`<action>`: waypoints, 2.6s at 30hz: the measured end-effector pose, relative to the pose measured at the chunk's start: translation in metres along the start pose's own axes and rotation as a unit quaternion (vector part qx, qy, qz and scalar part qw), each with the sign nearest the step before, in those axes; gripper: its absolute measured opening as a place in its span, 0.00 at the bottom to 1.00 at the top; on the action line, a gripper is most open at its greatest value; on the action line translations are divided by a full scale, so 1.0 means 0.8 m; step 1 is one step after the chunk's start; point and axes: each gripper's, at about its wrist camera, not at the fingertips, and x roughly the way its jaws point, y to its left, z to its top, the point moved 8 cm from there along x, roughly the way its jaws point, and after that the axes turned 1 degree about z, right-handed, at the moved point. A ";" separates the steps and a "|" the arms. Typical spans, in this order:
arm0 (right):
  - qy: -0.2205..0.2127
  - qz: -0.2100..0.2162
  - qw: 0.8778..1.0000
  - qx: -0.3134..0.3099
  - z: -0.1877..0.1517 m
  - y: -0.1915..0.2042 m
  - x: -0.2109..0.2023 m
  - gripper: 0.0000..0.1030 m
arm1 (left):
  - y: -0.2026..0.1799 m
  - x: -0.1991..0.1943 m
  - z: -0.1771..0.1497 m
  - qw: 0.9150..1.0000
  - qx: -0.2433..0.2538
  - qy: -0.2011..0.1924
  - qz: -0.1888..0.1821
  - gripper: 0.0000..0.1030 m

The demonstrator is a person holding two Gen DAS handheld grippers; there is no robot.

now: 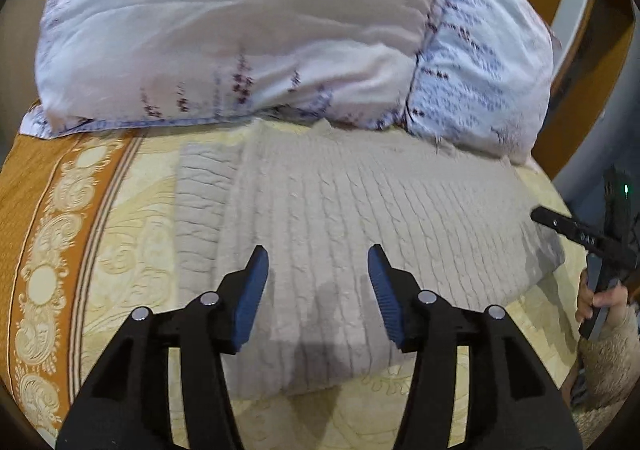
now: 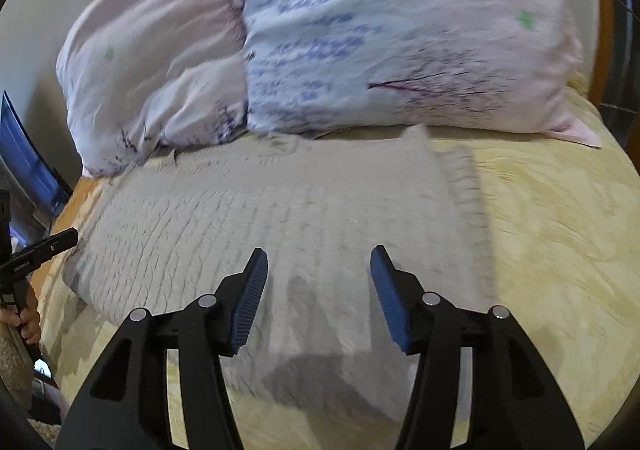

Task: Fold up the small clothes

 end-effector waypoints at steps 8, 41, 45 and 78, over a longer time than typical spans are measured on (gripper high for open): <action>0.039 -0.038 0.998 -0.011 -0.004 0.000 0.041 0.63 | 0.008 0.031 -0.016 0.999 -0.015 0.031 0.011 0.57; 0.013 -0.084 0.996 -0.038 0.006 0.027 0.059 0.80 | 0.112 0.056 0.018 0.971 -0.228 0.045 -0.064 0.72; 0.015 -0.097 0.994 -0.053 0.005 0.034 0.066 0.82 | 0.109 0.058 0.020 0.970 -0.230 0.044 -0.060 0.72; 0.012 -0.105 0.993 -0.057 0.000 0.033 0.069 0.90 | 0.063 0.061 0.032 0.962 -0.250 0.044 -0.102 0.22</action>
